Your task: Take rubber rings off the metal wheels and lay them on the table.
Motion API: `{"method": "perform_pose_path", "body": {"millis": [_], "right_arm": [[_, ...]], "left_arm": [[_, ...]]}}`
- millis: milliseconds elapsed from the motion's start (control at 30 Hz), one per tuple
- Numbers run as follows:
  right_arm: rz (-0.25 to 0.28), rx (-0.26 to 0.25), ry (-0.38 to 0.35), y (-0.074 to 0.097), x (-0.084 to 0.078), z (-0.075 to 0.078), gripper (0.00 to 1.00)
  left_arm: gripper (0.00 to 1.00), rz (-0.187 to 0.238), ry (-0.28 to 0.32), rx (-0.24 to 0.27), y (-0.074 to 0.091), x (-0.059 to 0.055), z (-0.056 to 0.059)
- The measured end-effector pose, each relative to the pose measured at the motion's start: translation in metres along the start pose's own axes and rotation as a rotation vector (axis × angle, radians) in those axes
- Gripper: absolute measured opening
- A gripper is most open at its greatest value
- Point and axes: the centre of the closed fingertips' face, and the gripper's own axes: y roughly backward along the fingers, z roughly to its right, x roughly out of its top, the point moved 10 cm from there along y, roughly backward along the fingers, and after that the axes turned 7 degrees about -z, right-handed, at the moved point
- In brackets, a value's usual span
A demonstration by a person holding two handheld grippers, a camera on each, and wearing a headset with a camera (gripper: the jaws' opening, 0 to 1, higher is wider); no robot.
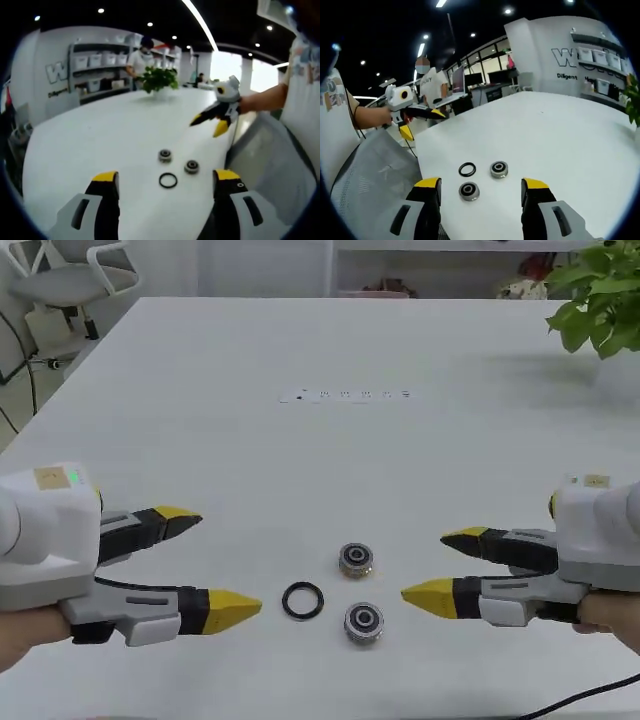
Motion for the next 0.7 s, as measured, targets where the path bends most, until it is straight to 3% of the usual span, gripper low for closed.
{"method": "perform_pose_path", "body": {"millis": [367, 700], "right_arm": [[-0.021, -0.067, 0.056, 0.015, -0.011, -0.005, 0.67], [-0.033, -0.086, 0.073, 0.025, -0.02, -0.01, 0.68]], "left_arm": [[0.78, 0.007, -0.007, 0.01, 0.005, 0.0, 0.004], [0.79, 0.005, 0.006, 0.023, 0.011, -0.005, 0.008]]}}
